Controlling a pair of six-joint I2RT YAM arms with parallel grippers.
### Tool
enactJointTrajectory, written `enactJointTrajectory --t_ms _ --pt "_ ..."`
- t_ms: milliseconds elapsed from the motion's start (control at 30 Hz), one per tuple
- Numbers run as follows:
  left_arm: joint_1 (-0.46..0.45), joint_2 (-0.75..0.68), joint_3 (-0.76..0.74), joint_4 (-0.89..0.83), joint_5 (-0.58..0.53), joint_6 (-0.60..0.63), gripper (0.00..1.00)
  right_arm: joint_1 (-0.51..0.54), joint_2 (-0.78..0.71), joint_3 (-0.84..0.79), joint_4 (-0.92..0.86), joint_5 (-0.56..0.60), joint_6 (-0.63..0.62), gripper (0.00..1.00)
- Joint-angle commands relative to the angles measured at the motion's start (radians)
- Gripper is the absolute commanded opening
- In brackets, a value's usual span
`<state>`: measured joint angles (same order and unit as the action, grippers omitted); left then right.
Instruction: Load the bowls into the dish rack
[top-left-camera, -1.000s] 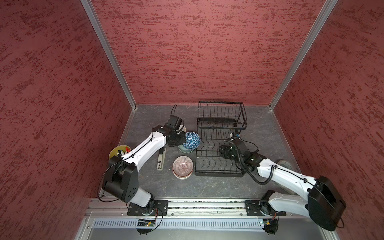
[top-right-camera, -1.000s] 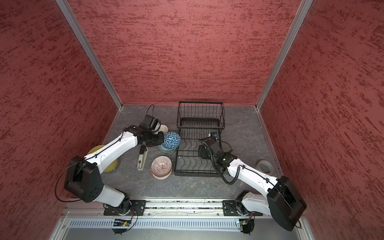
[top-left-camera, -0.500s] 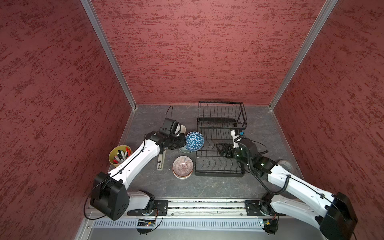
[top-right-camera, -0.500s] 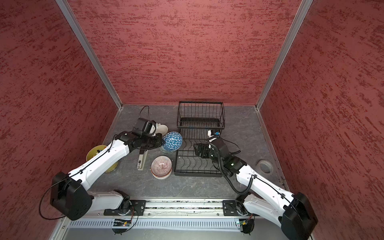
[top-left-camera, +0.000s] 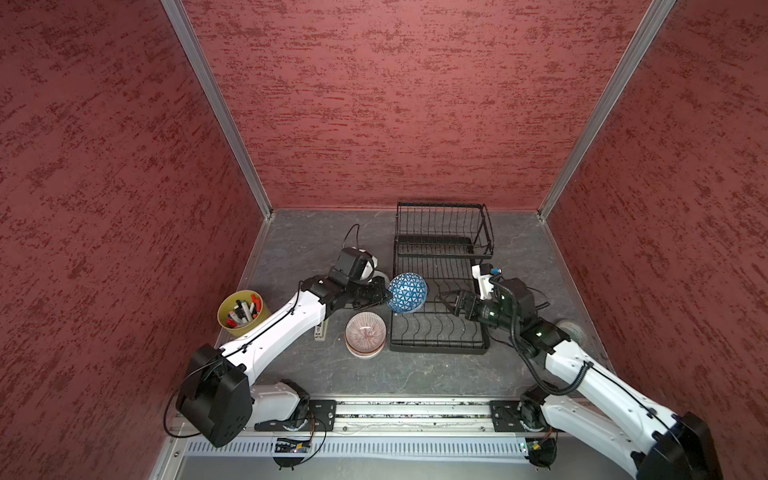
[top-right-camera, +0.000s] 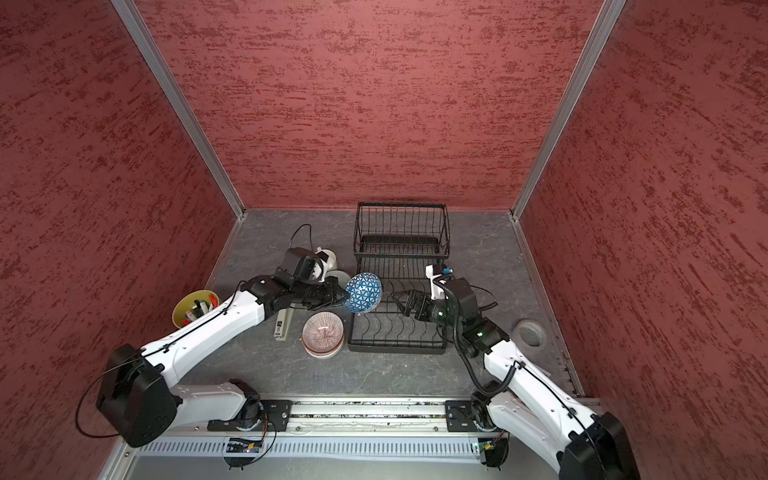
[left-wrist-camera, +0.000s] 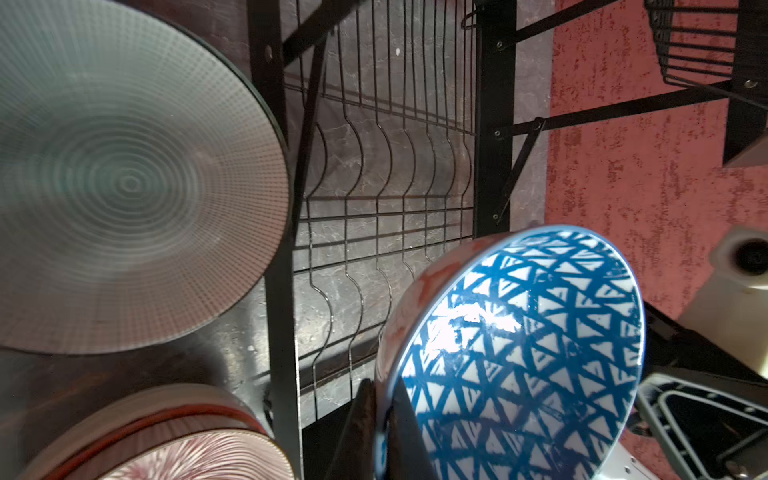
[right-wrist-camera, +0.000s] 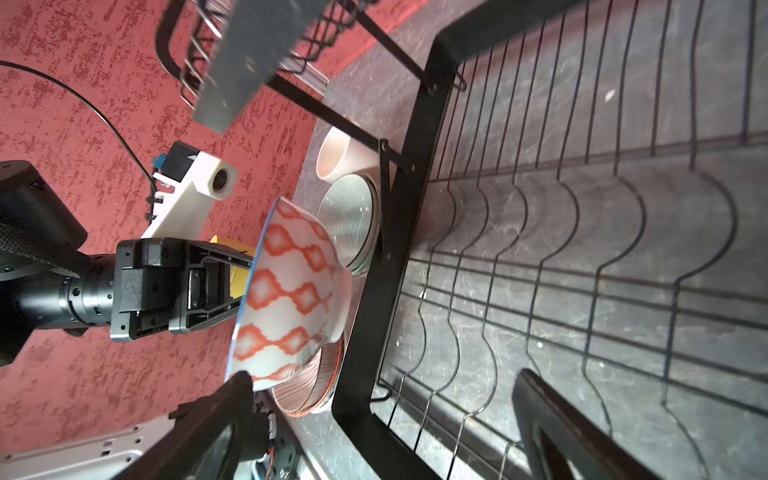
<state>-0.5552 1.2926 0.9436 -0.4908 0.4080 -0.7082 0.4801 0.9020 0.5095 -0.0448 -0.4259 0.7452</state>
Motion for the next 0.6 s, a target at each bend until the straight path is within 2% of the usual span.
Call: enactJointTrajectory --t_ms 0,233,400,567 --pt "-0.015 -0.015 -0.008 0.15 0.068 -0.084 0.0 -0.017 -0.006 -0.017 0.09 -0.11 0.044 0.99" --pt "-0.04 -0.009 -0.035 0.214 0.084 -0.154 0.0 -0.022 -0.037 -0.027 0.132 -0.133 0.051 0.99" --pt "-0.057 0.0 -0.072 0.28 0.084 -0.208 0.0 -0.022 -0.022 -0.045 0.211 -0.174 0.091 0.99" --pt "-0.088 0.02 -0.083 0.327 0.083 -0.238 0.0 -0.022 -0.007 -0.045 0.215 -0.186 0.094 0.99"
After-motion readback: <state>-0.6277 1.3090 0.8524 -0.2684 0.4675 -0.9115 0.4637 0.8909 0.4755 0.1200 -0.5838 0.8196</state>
